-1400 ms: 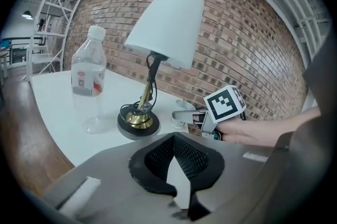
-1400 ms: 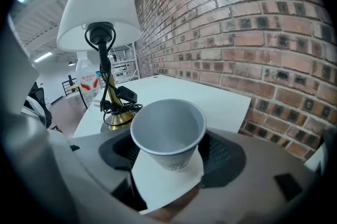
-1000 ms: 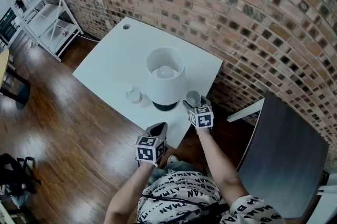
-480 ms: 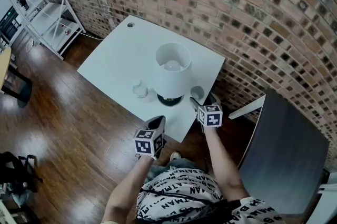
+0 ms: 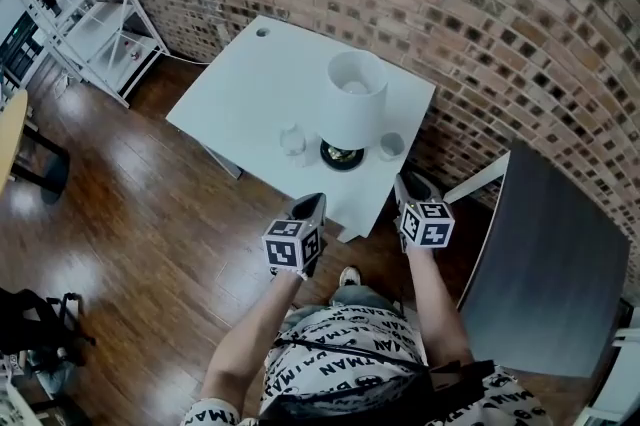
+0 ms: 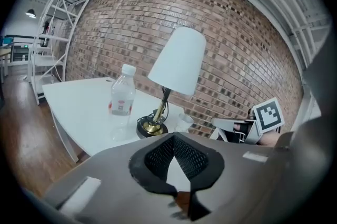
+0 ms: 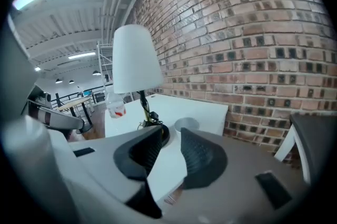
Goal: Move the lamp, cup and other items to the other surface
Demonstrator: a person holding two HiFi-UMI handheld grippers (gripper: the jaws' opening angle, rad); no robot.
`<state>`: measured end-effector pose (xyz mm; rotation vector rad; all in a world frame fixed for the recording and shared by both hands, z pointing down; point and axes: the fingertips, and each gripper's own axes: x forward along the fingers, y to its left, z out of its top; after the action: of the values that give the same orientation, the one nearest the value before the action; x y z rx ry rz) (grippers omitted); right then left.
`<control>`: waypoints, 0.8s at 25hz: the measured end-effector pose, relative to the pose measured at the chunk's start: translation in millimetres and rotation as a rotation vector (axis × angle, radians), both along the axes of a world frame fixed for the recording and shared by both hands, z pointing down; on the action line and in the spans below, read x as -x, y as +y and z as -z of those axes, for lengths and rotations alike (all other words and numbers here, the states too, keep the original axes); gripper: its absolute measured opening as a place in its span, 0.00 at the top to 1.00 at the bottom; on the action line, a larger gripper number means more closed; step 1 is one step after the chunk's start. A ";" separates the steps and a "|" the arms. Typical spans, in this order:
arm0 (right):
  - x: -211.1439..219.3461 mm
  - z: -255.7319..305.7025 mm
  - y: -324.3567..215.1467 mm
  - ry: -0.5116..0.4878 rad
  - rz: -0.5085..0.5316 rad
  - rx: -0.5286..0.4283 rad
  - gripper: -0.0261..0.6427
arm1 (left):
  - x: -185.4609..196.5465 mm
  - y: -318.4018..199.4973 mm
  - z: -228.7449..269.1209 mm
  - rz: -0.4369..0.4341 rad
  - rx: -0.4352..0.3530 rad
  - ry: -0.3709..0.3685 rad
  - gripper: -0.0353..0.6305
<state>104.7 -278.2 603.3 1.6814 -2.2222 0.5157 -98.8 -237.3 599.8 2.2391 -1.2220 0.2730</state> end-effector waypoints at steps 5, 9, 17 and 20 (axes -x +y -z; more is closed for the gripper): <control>34.3 10.7 42.5 -0.049 -0.001 -0.033 0.96 | 8.5 28.0 15.5 -0.027 -0.028 0.029 0.95; 57.3 13.8 72.2 -0.070 -0.007 -0.032 0.96 | 14.5 49.1 24.5 -0.049 -0.055 0.037 0.95; 87.8 22.9 117.8 -0.008 0.021 -0.011 0.96 | 32.7 85.6 28.3 -0.082 -0.061 0.059 0.95; 93.1 20.1 134.9 0.004 0.004 0.001 0.96 | 35.8 97.5 29.4 -0.101 -0.058 0.062 0.95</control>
<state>11.6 -143.3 583.2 1.6759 -2.2220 0.5117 -134.7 -139.8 570.4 2.3454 -1.0995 0.2083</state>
